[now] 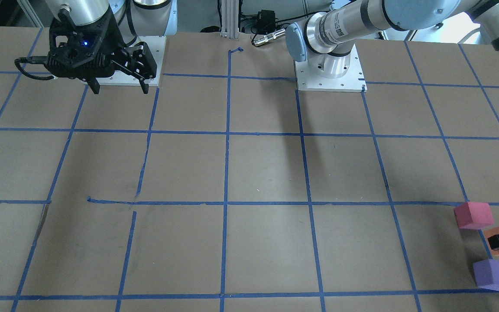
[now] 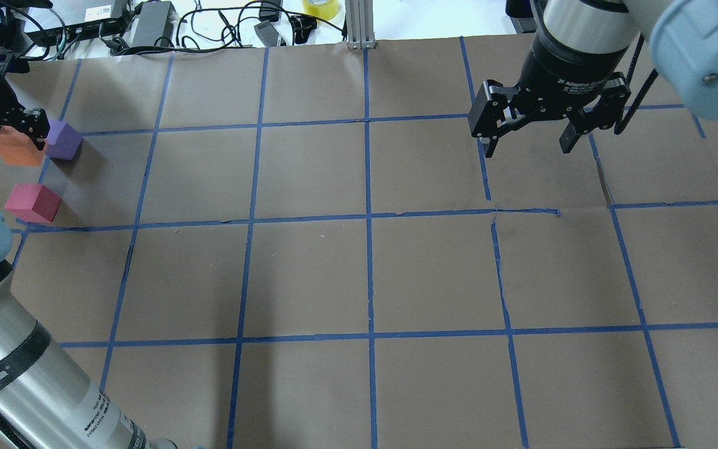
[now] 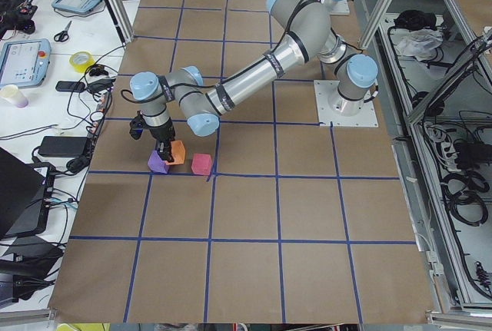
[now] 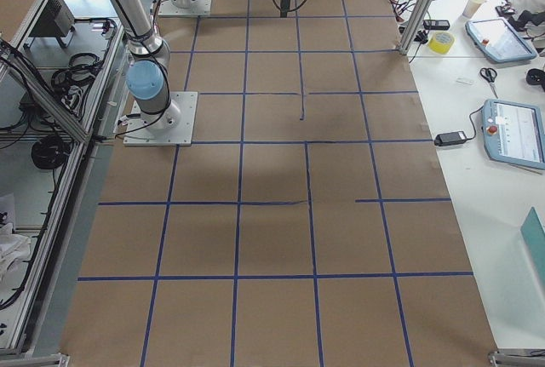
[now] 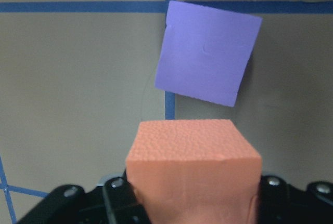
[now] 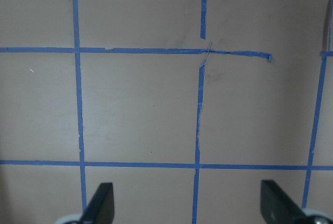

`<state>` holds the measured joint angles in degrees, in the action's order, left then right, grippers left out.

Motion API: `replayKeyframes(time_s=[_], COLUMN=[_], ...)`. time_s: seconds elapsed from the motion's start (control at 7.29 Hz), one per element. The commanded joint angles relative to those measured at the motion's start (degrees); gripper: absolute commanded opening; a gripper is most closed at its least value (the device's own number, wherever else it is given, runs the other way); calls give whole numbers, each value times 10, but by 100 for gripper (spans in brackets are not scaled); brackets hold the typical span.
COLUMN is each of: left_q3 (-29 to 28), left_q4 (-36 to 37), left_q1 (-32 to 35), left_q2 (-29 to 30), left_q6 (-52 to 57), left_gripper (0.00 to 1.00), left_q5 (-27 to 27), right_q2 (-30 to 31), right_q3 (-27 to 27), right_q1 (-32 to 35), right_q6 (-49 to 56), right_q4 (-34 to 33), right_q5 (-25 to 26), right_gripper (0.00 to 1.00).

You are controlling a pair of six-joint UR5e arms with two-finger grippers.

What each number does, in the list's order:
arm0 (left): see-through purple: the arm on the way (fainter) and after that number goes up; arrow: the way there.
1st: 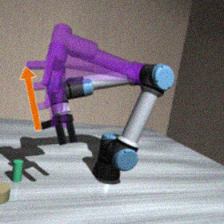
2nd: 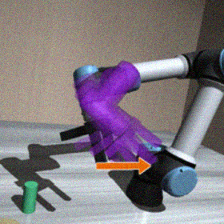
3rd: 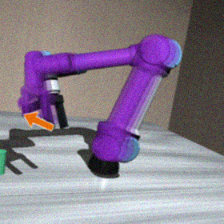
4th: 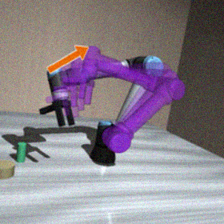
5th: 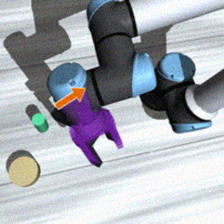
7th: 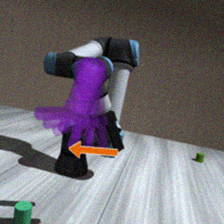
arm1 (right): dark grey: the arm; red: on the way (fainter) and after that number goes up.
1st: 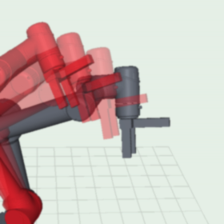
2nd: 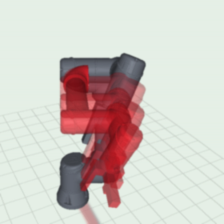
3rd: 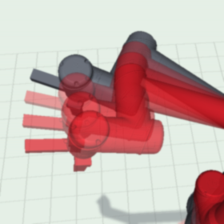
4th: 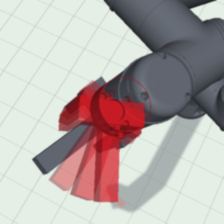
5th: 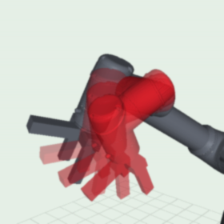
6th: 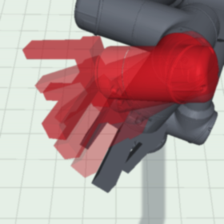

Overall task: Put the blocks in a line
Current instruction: 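Place the orange cube between the purple and pink cubes, open left gripper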

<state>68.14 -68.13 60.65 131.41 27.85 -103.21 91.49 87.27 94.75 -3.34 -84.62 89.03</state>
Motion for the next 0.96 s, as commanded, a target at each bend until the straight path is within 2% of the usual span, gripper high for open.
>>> replayKeyframes(time_s=[0.0, 0.41, 0.69, 0.82], left_q3=[13, 17, 23, 23], left_q4=[3, 2, 34, 40], left_q1=[0, 0, -3, -19], left_q2=[7, 21, 25, 27], left_q6=[2, 2, 68, 77], left_gripper=[0, 0, 0, 0], left_q5=[3, 3, 59, 69], right_q2=[0, 0, 1, 2], right_q3=[0, 0, 0, 0], right_q1=[0, 0, 0, 0], right_q6=[-1, 0, -1, 0], right_q4=[1, 1, 1, 1], right_q5=[0, 0, 0, 0], right_gripper=[100, 100, 100, 100])
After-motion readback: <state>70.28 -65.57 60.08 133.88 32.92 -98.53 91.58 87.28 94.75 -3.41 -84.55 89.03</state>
